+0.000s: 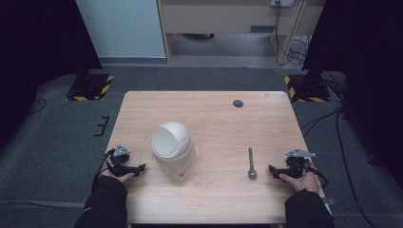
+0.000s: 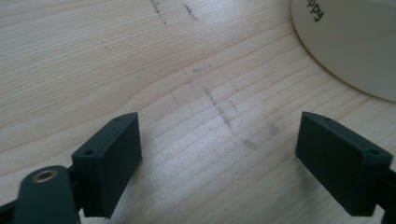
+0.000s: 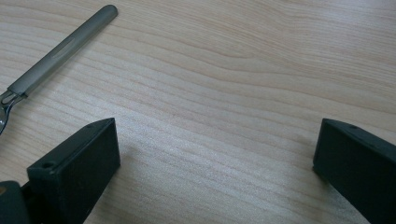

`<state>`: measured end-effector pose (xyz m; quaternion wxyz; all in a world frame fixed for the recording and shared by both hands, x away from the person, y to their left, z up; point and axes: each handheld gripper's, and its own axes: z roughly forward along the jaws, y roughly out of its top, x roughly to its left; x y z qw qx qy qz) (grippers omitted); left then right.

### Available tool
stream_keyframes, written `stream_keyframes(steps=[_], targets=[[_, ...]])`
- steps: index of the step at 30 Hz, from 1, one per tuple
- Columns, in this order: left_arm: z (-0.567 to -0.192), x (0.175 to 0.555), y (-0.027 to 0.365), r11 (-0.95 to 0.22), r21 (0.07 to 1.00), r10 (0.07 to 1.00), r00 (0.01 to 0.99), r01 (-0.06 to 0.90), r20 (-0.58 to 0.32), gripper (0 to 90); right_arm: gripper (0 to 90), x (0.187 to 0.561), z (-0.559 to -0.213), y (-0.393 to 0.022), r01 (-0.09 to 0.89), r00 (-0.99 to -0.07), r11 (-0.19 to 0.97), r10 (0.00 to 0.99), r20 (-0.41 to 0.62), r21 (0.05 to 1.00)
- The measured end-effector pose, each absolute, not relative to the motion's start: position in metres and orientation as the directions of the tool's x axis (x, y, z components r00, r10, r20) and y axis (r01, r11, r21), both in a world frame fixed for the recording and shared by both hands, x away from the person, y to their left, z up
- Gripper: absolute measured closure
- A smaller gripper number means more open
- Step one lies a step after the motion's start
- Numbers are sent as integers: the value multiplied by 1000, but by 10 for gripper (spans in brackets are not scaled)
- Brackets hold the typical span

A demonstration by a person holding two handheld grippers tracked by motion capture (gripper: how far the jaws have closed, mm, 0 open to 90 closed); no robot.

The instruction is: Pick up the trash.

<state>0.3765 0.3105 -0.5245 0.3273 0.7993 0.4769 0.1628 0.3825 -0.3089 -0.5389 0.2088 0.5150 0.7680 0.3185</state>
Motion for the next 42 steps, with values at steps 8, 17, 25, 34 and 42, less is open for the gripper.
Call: stream_keyframes(steps=[8, 17, 25, 34, 42], targets=[[-502, 374, 312, -270, 767, 874, 482, 582, -59, 143, 10, 380, -539, -308, 659, -376, 259, 927, 11, 706], [-471, 374, 307, -217, 854, 868, 493, 472, -53, 155, 9, 380, -539, -306, 661, -364, 253, 931, 7, 707], [-440, 375, 301, -110, 928, 858, 505, 355, -91, 165, 9, 380, -539, -305, 659, -367, 255, 930, 6, 707], [-434, 384, 281, -50, 952, 814, 564, 303, -136, 164, 12, 380, -539, -305, 661, -365, 252, 931, 9, 706], [-436, 386, 267, -59, 949, 789, 597, 311, -147, 164, 11, 380, -539, -305, 661, -364, 250, 932, 10, 707]])
